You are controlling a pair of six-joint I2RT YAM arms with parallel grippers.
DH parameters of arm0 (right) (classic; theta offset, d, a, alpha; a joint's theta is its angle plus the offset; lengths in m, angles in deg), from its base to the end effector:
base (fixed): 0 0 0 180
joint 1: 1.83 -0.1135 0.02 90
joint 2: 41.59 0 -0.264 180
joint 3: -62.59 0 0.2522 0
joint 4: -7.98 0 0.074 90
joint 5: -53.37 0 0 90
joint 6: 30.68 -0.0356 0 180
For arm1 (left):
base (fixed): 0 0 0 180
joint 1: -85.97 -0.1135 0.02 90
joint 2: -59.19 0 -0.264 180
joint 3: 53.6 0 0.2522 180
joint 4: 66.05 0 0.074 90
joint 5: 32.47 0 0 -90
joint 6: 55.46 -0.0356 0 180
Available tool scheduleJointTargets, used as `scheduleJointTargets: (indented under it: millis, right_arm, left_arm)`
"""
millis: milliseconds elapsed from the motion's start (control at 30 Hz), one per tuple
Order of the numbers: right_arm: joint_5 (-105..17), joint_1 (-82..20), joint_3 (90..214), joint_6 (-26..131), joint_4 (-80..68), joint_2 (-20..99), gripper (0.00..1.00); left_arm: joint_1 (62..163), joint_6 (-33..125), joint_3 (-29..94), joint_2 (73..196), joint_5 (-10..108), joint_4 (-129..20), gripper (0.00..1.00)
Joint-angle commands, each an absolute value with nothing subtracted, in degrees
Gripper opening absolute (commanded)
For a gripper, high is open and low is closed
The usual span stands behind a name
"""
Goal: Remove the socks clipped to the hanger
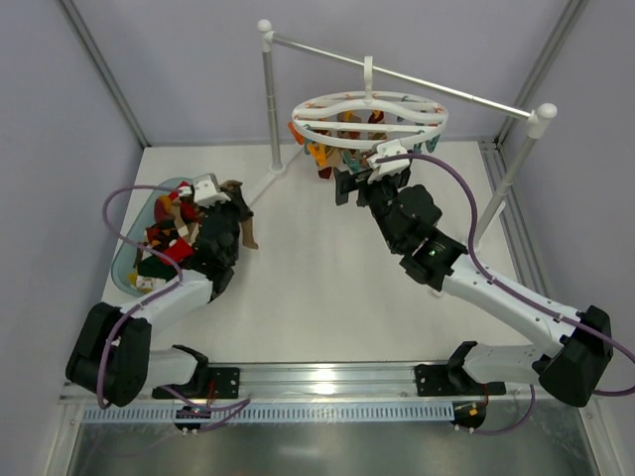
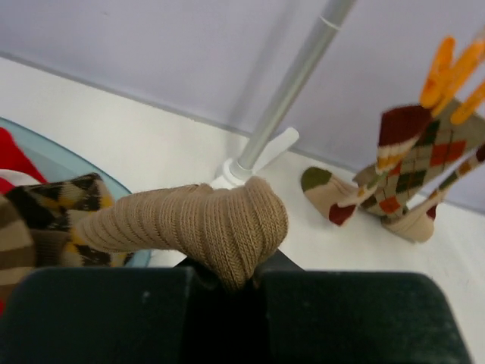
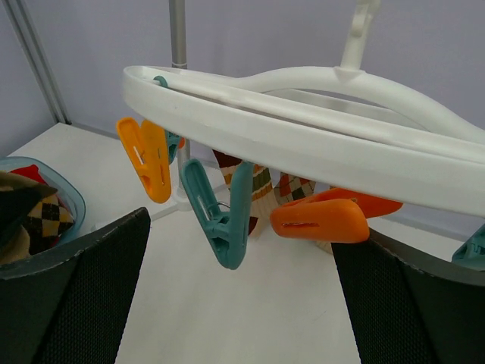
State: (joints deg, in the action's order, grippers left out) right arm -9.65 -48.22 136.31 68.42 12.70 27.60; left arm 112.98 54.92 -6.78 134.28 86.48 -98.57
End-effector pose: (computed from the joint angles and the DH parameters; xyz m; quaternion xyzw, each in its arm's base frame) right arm 0.2062 0.1930 0.3972 -0.1360 0.6402 0.0937 0.7502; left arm 0.2564 -0.1114 0.2570 -0.1448 0.6683 -0.1294 0.7181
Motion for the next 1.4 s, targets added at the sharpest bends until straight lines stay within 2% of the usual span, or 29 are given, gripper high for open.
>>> scheduleJointTargets:
  millis: [0,133,300,467,600,833,1000,1300,1367]
  right_arm:
    - [-8.5,-48.3,136.3,68.7,15.3,25.8,1.00]
    - [-8.9,-48.2,136.6,68.9,15.1,26.1,1.00]
    - [-9.4,-48.2,136.7,68.9,15.0,26.1,1.00]
    - [-10.0,-48.2,136.6,69.0,14.8,26.1,1.00]
    - [-9.9,-48.2,136.6,69.2,14.8,26.0,0.99]
    - [-10.0,-48.2,135.9,69.1,15.1,25.4,0.99]
    - [-10.0,-48.2,135.9,69.1,15.1,25.5,1.00]
    - [-10.0,-48.2,136.1,69.2,15.1,25.9,1.00]
    - [-9.9,-48.2,136.2,69.2,15.1,25.8,1.00]
  left_arm:
    - [104.8,63.9,-6.5,127.8,82.6,-91.1,0.00]
    - [96.8,68.1,-10.0,119.3,85.5,-86.0,0.00]
    - [94.1,67.8,-11.3,115.9,92.8,-85.8,0.00]
    - [94.1,68.1,-14.6,117.5,102.0,-91.9,0.00]
    - [94.0,69.9,-16.8,124.6,105.8,-98.4,0.00]
    - [92.5,76.3,-18.5,131.1,104.8,-98.5,0.00]
    - [86.8,84.4,-20.0,132.9,100.5,-98.3,0.00]
    - [86.1,85.7,-21.0,137.3,99.5,-103.7,0.00]
    - [86.1,85.4,-21.9,136.5,99.6,-104.1,0.12]
